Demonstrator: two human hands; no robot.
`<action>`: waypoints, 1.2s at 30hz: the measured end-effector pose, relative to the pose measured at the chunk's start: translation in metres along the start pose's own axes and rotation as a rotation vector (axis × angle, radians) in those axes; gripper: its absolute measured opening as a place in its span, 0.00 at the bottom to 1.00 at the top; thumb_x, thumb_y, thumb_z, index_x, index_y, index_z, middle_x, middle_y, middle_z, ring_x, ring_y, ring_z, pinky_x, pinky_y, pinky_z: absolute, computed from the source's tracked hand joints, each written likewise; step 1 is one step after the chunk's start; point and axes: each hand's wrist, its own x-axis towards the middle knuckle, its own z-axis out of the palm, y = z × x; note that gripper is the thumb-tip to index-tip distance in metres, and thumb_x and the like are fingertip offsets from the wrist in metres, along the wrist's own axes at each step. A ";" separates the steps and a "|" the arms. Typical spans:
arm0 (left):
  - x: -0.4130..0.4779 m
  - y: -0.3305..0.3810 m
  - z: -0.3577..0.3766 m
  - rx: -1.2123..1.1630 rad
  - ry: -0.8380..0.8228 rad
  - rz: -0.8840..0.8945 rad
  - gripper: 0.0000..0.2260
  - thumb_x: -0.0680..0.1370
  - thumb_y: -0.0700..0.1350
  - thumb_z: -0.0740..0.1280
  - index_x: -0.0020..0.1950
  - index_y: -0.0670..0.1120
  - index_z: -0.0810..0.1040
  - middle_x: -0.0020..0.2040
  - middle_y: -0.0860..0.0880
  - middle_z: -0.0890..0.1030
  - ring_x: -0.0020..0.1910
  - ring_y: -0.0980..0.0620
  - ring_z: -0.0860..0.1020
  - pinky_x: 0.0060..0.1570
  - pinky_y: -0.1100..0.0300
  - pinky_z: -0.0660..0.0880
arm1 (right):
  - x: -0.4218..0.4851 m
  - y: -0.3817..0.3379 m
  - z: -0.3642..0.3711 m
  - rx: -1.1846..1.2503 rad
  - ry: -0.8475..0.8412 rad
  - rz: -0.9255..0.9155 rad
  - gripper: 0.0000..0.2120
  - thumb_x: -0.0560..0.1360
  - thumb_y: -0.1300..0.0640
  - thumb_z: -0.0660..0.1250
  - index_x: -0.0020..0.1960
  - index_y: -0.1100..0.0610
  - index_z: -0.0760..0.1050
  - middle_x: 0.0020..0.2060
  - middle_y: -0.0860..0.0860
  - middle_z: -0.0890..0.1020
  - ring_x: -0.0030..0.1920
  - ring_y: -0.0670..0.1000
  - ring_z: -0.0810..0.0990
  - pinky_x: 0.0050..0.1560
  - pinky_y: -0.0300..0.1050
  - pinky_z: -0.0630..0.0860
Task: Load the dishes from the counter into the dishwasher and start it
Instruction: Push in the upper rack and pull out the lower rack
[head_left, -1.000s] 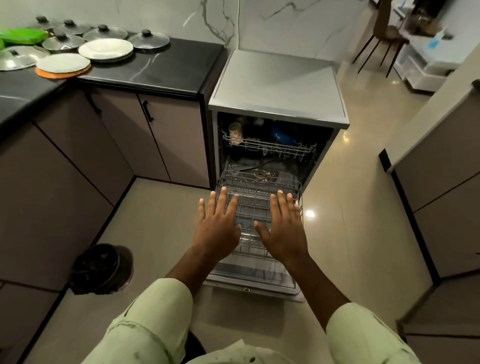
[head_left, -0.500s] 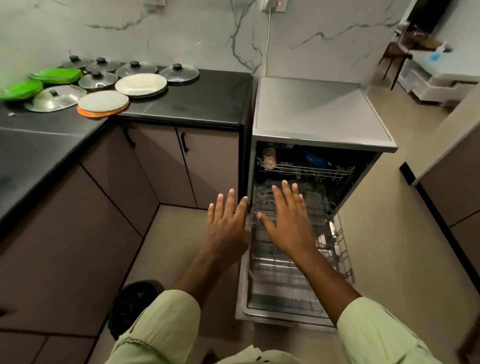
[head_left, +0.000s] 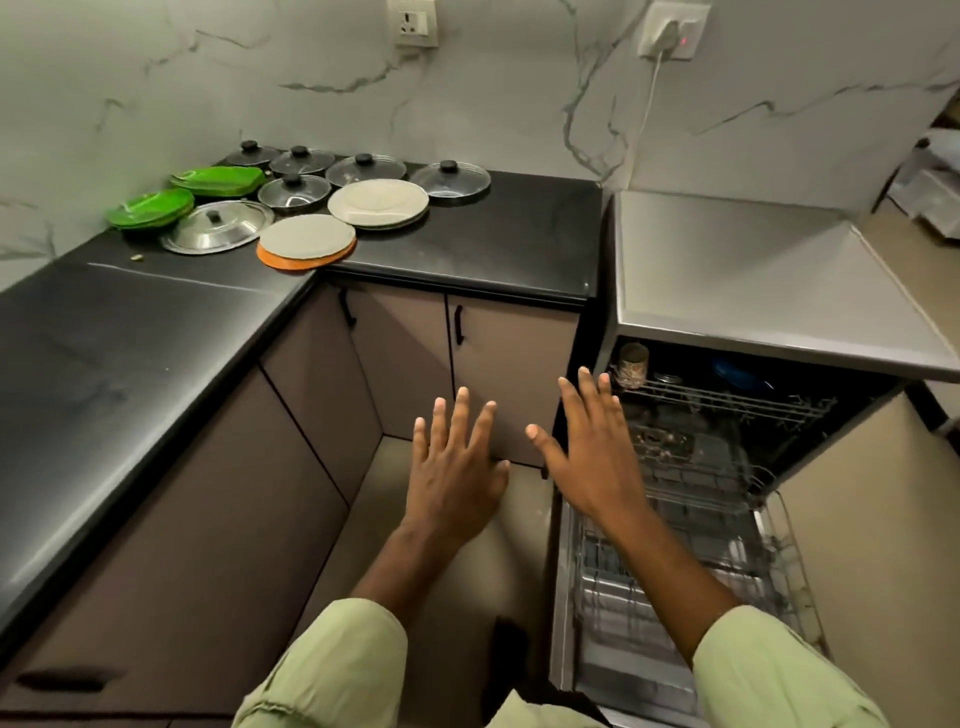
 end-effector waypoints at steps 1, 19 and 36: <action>0.007 -0.010 -0.001 0.003 -0.002 -0.016 0.33 0.82 0.58 0.57 0.81 0.53 0.43 0.81 0.46 0.39 0.79 0.43 0.37 0.77 0.44 0.39 | 0.013 -0.005 0.006 0.008 -0.002 -0.007 0.36 0.79 0.35 0.52 0.80 0.52 0.47 0.80 0.51 0.44 0.78 0.51 0.37 0.76 0.48 0.39; 0.168 -0.138 -0.028 0.032 -0.034 -0.326 0.32 0.83 0.57 0.56 0.81 0.55 0.41 0.80 0.47 0.36 0.78 0.44 0.34 0.75 0.46 0.35 | 0.242 -0.091 0.089 0.126 -0.119 -0.291 0.36 0.78 0.37 0.55 0.79 0.53 0.52 0.79 0.54 0.50 0.78 0.53 0.40 0.76 0.47 0.40; 0.325 -0.258 -0.050 -0.038 -0.058 -0.215 0.32 0.83 0.56 0.56 0.81 0.54 0.41 0.81 0.46 0.36 0.78 0.43 0.34 0.76 0.44 0.36 | 0.402 -0.153 0.136 -0.014 -0.118 -0.213 0.36 0.79 0.38 0.58 0.80 0.52 0.50 0.80 0.53 0.47 0.78 0.51 0.39 0.78 0.49 0.42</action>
